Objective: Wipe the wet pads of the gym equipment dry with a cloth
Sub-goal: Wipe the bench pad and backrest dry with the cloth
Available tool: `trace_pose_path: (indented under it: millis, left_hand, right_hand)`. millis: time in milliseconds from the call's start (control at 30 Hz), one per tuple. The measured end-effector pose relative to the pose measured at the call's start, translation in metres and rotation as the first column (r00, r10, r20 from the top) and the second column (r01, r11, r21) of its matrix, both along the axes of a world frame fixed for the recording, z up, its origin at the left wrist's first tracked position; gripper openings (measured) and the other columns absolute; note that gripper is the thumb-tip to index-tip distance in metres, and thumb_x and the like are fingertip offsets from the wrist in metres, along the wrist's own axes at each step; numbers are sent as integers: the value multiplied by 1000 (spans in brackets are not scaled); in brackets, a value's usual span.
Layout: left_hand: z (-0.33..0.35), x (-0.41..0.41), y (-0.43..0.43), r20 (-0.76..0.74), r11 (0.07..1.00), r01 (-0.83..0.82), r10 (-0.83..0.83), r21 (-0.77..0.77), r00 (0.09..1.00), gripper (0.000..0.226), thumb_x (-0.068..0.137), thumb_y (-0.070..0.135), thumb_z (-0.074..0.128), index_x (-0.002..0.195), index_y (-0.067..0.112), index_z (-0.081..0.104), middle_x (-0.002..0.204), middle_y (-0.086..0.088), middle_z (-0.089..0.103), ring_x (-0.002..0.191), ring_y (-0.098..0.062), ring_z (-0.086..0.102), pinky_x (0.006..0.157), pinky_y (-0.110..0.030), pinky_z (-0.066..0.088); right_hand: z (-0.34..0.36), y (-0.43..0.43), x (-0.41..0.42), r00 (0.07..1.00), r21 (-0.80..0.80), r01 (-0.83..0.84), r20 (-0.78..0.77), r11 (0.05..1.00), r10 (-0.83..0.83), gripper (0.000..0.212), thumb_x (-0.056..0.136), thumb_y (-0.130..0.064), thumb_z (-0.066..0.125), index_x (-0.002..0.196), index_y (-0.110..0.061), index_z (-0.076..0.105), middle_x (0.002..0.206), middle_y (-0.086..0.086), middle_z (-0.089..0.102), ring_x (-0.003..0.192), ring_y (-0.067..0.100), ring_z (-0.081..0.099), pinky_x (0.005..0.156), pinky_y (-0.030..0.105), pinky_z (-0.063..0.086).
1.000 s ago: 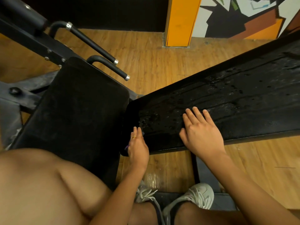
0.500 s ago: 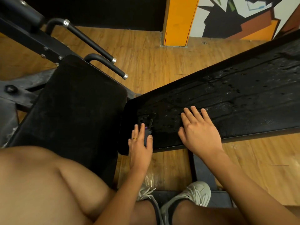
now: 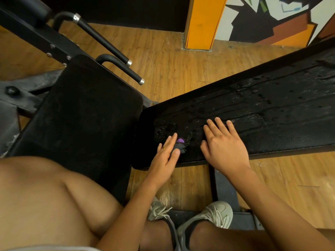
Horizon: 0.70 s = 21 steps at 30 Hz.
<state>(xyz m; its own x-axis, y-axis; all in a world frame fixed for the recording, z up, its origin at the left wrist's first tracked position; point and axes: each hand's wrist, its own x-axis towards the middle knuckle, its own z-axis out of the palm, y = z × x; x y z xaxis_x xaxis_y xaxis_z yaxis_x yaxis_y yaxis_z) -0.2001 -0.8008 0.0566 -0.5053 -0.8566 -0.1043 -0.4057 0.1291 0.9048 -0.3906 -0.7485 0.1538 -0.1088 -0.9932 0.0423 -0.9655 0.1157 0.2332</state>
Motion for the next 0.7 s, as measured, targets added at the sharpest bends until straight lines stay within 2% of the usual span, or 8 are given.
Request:
trace_pose_path:
  millis: [67,167,234,334,434,501,568,701]
  left_hand:
    - [3,-1,1,-14,980,-188,189,73,982,51,109,45,27,159,44,14,167,15,11,148,-9,-5,123,-42,7]
    - [-4,2,-4,12,930,-353,354,105,935,52,111,36,25,161,28,14,167,8,12,147,-1,-2,126,-40,-1]
    - [-16,8,-11,56,888,-433,429,158,901,52,111,34,27,161,22,17,168,3,14,154,-11,3,126,-42,-3]
    - [-33,16,-19,157,861,-473,449,188,880,52,111,27,30,160,14,21,168,-3,15,156,-18,6,125,-42,-2]
    - [-42,23,-30,213,863,-479,443,162,871,50,110,21,30,158,9,26,168,-7,17,156,-21,9,126,-42,9]
    - [-49,27,-39,289,868,-482,435,117,853,50,110,21,29,158,9,26,168,-8,17,156,-23,10,125,-42,14]
    - [-54,30,-43,340,874,-479,427,82,838,51,110,24,27,159,10,23,168,-7,15,156,-22,9,124,-43,12]
    - [-62,29,-42,339,875,-482,439,48,832,53,110,27,24,160,11,19,169,-4,13,156,-19,6,124,-41,5]
  right_hand:
    - [0,1,0,1000,-19,-13,8,1000,13,60,97,-38,33,143,-6,53,152,14,49,146,32,37,123,53,21]
    - [-1,2,11,993,-50,-74,86,996,78,57,97,-36,38,144,-7,52,152,13,49,146,30,38,124,54,15]
    - [-10,5,30,972,-29,-195,127,980,198,55,96,-33,48,145,-10,52,152,11,49,146,28,38,124,53,16]
    - [-35,7,57,925,68,-370,116,927,361,60,93,-35,51,147,-10,50,154,10,47,146,27,39,123,51,17]
    - [-43,1,67,933,104,-347,136,932,332,62,96,-41,39,151,-13,45,154,9,47,145,27,40,124,52,15]
    - [-40,-3,71,932,112,-343,160,933,324,60,96,-48,45,150,-20,46,146,10,53,138,30,47,122,57,23]
    - [-36,-8,74,927,121,-362,151,924,344,55,94,-51,51,141,-25,55,135,11,58,128,33,52,120,56,27]
    - [-42,-22,81,906,133,-417,140,899,400,42,91,-48,58,114,-15,69,121,10,64,121,30,56,120,52,30]
